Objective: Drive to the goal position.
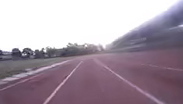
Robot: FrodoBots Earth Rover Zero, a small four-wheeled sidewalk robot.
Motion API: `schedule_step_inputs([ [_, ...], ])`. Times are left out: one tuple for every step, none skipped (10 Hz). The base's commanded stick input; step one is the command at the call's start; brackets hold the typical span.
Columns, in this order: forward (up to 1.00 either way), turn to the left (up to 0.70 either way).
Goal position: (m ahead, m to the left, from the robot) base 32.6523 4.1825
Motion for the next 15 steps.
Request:
schedule_step_inputs([
  [0.7,0.0],
  [0.7,0.0],
  [0.7,0.0],
  [0.7,0.0],
  [0.7,0.0],
  [0.7,0.0],
  [0.7,0.0],
  [0.7,0.0],
  [0.7,0.0],
  [0.7,0.0],
  [0.7,0.0],
  [0.7,0.0],
  [0.7,0.0],
  [0.7,0.0],
  [0.7,0.0],
])
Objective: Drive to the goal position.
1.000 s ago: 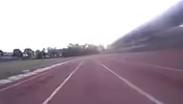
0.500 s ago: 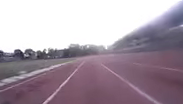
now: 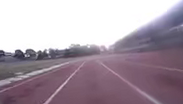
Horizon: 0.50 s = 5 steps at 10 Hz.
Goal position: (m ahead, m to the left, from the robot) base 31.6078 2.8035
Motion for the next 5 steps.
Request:
schedule_step_inputs([
  [0.7,0.0],
  [0.7,0.0],
  [0.7,0.0],
  [0.7,0.0],
  [0.7,0.0],
])
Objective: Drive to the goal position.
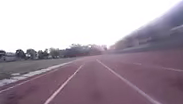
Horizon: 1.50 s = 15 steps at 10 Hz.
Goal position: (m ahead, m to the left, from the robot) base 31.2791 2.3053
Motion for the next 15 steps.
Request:
schedule_step_inputs([
  [0.7,0.02],
  [0.7,0.02],
  [0.7,0.03],
  [0.7,0.03],
  [0.7,0.03],
  [0.7,0.03],
  [0.7,0.03],
  [0.7,0.03],
  [0.7,0.03],
  [0.7,0.03],
  [0.7,0.03],
  [0.7,0.03],
  [0.7,0.03],
  [0.7,0.03],
  [0.7,0.03],
])
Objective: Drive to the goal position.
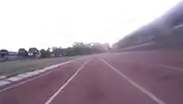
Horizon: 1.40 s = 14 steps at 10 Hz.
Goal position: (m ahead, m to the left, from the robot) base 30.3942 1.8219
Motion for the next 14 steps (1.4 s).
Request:
schedule_step_inputs([
  [0.7,0.03],
  [0.7,0.03],
  [0.7,0.03],
  [0.7,0.03],
  [0.7,0.03],
  [0.7,0.03],
  [0.7,0.03],
  [0.7,0.03],
  [0.7,0.03],
  [0.7,0.03],
  [0.7,0.03],
  [0.7,0.03],
  [0.7,0.03],
  [0.7,0.03],
])
